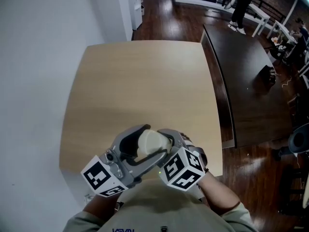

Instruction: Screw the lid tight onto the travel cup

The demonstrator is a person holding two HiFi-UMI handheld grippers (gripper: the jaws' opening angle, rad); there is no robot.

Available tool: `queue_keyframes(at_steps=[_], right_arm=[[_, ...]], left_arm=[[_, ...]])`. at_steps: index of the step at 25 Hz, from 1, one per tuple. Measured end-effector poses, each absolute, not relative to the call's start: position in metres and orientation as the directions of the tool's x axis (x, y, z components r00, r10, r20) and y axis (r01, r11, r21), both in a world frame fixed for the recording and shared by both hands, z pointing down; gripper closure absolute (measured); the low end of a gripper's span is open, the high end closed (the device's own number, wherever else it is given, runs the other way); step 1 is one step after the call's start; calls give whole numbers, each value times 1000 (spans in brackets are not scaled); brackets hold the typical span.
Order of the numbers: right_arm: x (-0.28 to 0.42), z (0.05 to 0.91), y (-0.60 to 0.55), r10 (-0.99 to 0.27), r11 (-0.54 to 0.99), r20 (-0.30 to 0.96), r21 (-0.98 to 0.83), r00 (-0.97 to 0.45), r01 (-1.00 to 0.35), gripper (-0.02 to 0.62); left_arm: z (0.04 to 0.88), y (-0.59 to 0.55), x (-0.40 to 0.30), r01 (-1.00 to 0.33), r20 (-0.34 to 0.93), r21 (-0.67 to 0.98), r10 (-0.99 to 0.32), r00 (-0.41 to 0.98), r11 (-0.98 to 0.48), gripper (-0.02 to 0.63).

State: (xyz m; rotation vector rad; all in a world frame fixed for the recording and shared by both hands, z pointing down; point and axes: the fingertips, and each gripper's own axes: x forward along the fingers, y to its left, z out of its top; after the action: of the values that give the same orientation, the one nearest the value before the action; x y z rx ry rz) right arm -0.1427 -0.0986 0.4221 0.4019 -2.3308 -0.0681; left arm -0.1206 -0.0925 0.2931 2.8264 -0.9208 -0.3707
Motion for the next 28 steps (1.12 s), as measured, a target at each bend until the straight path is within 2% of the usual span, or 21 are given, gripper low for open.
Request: queue_keyframes(at_steps=[3, 12, 19, 26, 28], right_arm=[[-143, 422, -93, -269, 962, 684, 150, -678, -229, 295], [-141, 430, -74, -110, 994, 704, 63, -702, -92, 295], [-145, 442, -69, -38, 997, 625, -25, -780, -69, 295], [-139, 459, -23, 246, 968, 548, -178, -800, 176, 295], [-136, 462, -20, 275, 960, 525, -198, -805, 198, 295]], left_arm=[[293, -91, -120, -538, -177, 195, -569, 803, -820, 301], [299, -84, -109, -384, -138, 157, -406, 904, -910, 304], [314, -86, -95, -344, -96, 152, -360, 928, -927, 301], [334, -58, -75, -81, -8, 187, -83, 996, -979, 304], [341, -60, -73, -57, -14, 195, -61, 998, -979, 304]])
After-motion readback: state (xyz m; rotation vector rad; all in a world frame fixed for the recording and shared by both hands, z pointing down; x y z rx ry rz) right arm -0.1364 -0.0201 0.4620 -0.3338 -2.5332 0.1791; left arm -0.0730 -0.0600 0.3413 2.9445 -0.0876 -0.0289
